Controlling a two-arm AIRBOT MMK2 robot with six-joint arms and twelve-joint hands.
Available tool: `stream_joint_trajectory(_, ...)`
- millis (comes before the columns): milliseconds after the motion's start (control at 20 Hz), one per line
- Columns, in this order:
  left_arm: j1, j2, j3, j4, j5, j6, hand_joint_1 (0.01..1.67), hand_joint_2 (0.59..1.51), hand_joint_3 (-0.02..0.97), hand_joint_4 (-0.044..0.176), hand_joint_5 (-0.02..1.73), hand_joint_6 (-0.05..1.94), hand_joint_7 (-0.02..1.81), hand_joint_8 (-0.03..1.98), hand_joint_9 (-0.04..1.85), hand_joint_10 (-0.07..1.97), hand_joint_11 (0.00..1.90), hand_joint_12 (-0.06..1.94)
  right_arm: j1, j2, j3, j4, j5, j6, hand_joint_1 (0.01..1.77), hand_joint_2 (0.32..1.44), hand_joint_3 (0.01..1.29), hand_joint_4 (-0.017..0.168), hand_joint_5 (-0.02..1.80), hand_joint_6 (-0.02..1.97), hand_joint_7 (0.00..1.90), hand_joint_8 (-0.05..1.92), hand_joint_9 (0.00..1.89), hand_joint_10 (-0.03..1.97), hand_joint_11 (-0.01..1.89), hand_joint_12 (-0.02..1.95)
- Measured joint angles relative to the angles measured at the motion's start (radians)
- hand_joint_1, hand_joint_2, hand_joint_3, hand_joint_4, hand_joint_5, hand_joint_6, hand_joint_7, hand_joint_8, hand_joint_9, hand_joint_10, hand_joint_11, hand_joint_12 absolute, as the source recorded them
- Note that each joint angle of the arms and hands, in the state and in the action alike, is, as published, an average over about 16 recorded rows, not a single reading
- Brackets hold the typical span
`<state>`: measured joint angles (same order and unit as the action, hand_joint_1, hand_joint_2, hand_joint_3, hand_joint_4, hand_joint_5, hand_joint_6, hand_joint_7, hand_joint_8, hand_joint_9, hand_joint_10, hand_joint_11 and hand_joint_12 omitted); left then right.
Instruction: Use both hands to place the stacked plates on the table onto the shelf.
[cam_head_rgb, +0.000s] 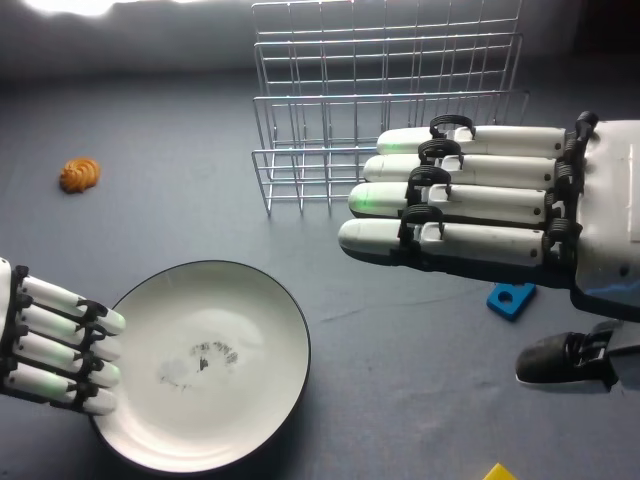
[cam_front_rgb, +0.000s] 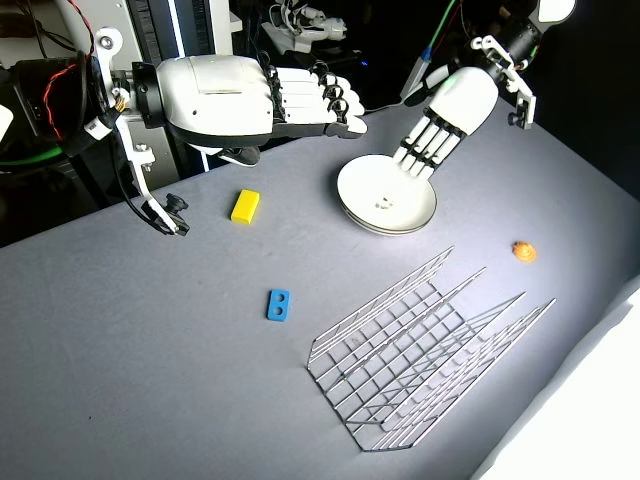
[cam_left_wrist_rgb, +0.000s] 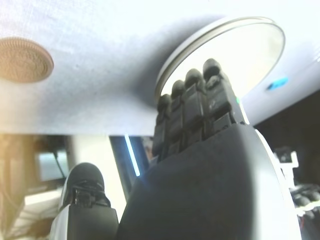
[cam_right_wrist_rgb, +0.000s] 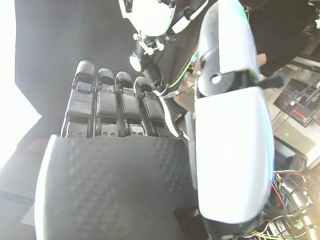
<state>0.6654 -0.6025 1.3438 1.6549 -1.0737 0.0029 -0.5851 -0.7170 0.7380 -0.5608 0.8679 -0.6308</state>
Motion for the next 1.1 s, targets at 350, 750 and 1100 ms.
stream_joint_trajectory(350,0.021,0.001,-0.023,-0.031,0.057,0.0,0.02,1.104,0.016,0.001,0.13,0.0,0.14,0.01,0.11,0.01,0.04,0.09,-0.001,0.0,0.0,-0.002,-0.001,0.0,1.15,0.94,0.02,0.0,0.02,0.03,0.01,0.01,0.02,0.0,0.02,0.14)
stream_joint_trajectory(750,0.055,0.005,-0.045,-0.047,0.107,-0.004,0.02,1.105,0.015,-0.001,0.12,0.0,0.13,0.01,0.11,0.0,0.03,0.11,-0.003,0.0,0.0,-0.004,-0.002,-0.001,1.13,0.94,0.01,0.0,0.02,0.03,0.01,0.01,0.02,0.0,0.02,0.09)
stream_joint_trajectory(1100,0.097,0.013,-0.082,-0.069,0.157,-0.009,0.01,1.106,0.015,-0.004,0.1,-0.01,0.11,0.0,0.1,0.0,0.02,0.11,-0.004,0.0,0.0,-0.005,-0.004,-0.001,1.14,0.93,0.01,0.0,0.02,0.03,0.02,0.01,0.02,0.0,0.02,0.11)
